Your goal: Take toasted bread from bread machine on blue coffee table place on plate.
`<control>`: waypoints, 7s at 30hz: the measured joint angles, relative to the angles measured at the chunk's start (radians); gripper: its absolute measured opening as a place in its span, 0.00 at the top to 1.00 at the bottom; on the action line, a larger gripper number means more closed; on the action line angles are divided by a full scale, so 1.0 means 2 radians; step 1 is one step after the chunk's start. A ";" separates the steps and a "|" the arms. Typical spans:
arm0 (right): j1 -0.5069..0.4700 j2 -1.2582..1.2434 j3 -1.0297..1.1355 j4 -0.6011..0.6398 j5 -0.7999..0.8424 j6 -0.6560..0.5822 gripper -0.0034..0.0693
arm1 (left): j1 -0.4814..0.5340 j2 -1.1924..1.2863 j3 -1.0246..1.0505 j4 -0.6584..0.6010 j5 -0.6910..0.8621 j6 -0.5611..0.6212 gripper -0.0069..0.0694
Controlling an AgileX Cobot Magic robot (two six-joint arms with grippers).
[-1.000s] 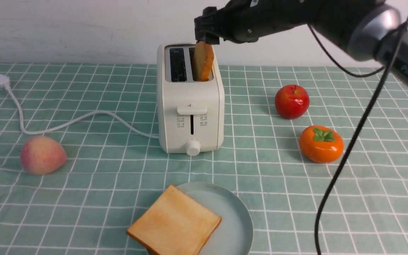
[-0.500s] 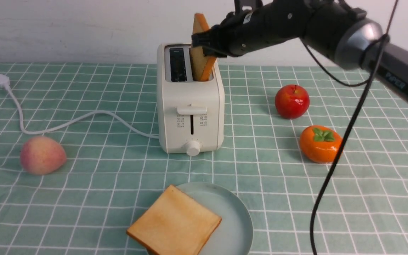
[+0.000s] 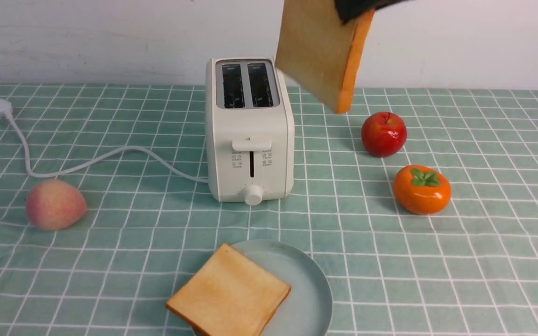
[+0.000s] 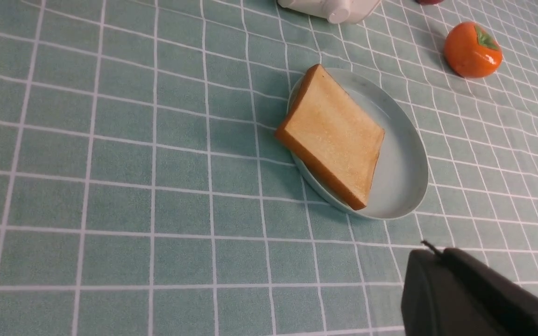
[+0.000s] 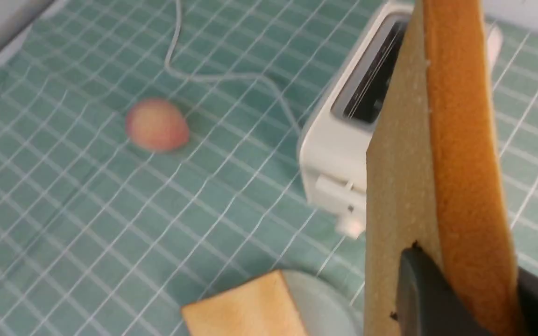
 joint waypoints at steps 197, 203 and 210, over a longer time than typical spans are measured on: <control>-0.220 -0.871 1.068 -0.223 -0.424 0.132 0.77 | 0.186 -0.095 0.328 0.042 -0.334 0.130 0.80; -0.220 -0.871 1.068 -0.223 -0.426 0.132 0.76 | 0.186 -0.095 0.328 0.042 -0.334 0.130 0.79; -0.220 -0.871 1.068 -0.223 -0.426 0.132 0.75 | 0.186 -0.095 0.328 0.042 -0.334 0.130 0.79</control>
